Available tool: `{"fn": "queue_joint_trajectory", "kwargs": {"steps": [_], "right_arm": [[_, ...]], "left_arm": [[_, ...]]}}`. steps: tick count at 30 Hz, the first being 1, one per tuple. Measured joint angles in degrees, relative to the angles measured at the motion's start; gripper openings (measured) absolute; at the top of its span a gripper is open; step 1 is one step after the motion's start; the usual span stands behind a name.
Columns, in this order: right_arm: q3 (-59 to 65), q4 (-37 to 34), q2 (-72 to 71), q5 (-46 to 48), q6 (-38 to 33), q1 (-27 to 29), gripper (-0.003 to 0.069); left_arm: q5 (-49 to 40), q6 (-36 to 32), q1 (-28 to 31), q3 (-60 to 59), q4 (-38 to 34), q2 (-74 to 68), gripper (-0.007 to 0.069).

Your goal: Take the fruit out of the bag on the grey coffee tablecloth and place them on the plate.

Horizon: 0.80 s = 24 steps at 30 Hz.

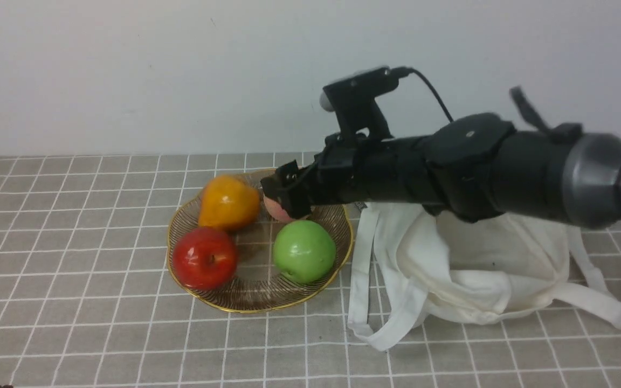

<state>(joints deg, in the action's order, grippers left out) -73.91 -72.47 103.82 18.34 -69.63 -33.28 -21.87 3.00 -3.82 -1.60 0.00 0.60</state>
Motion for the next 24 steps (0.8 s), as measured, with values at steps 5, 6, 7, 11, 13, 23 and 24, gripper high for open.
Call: {"fn": "queue_joint_trajectory", "kwargs": {"steps": [5,6,7,11,13,23,24], "right_arm": [[0.00,16.83,-9.62,16.21,16.61,5.15,0.0481],[0.00,17.76,-9.62,16.99,17.46,5.41,0.0471],[0.00,25.39,-13.10,24.11,25.11,7.83,0.0370],[0.00,41.60,-19.32,37.87,38.51,12.87,0.0140],[0.00,48.76,-22.20,43.85,44.09,15.83,0.0050],[15.31,58.29,-47.07,44.52,53.44,19.79,-0.0013],[17.32,58.29,-49.25,43.13,53.52,19.79,-0.0013]], "left_arm": [[0.00,0.00,0.00,0.00,0.00,0.00,-0.0008],[0.00,0.00,0.00,0.00,0.00,0.00,-0.0008],[0.00,0.00,0.00,0.00,0.00,0.00,-0.0008],[0.00,0.00,0.00,0.00,0.00,0.00,-0.0008],[0.00,0.00,0.00,0.00,0.00,0.00,-0.0008],[0.00,0.00,0.00,0.00,0.00,0.00,-0.0008],[0.00,0.00,0.00,0.00,0.00,0.00,-0.0008]]}}
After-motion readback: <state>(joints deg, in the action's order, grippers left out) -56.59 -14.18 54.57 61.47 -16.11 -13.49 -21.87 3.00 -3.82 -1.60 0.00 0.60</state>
